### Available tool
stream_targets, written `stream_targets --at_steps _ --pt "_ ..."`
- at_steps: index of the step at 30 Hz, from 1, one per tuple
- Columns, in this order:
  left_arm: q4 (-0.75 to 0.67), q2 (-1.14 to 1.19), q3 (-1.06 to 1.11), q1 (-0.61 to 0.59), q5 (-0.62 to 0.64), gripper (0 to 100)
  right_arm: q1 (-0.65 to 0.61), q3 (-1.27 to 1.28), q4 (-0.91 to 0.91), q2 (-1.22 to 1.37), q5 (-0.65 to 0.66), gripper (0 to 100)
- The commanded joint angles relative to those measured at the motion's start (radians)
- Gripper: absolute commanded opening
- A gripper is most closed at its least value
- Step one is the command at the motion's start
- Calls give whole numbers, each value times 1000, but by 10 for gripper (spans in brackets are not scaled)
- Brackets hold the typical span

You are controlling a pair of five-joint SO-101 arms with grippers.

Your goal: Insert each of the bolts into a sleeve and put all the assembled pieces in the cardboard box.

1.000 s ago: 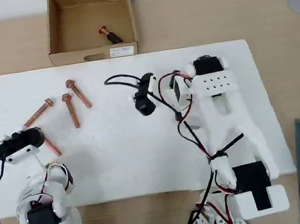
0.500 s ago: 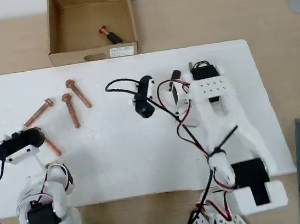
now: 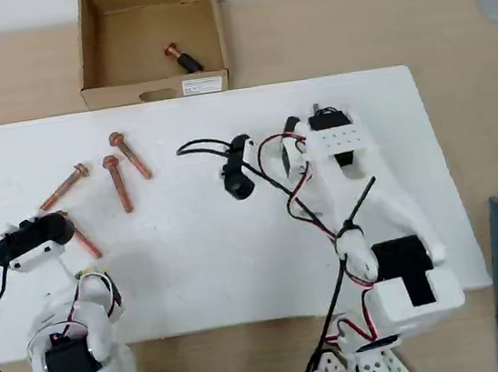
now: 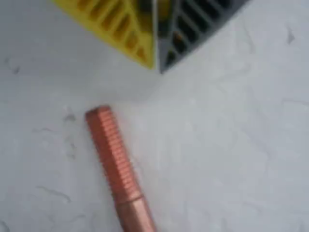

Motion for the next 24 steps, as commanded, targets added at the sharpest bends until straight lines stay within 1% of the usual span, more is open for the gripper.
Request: stream_targets --at_steps 1,5,9,13,19,24 --pt "-18 -5 -3 -8 -2 4 10 -33 -26 41 12 153" --pt "-18 -5 -3 -8 -2 4 10 -33 -26 82 12 12" --pt "-18 -5 -3 -8 -3 4 13 -65 0 82 8 10" --pt "-18 -5 -3 -5 -5 4 15 -183 118 61 -12 10" --pt "-18 -5 -3 -3 -5 4 15 -325 265 -88 -77 10" --pt "-18 -5 -3 -2 -5 4 16 -369 390 -236 -144 10"
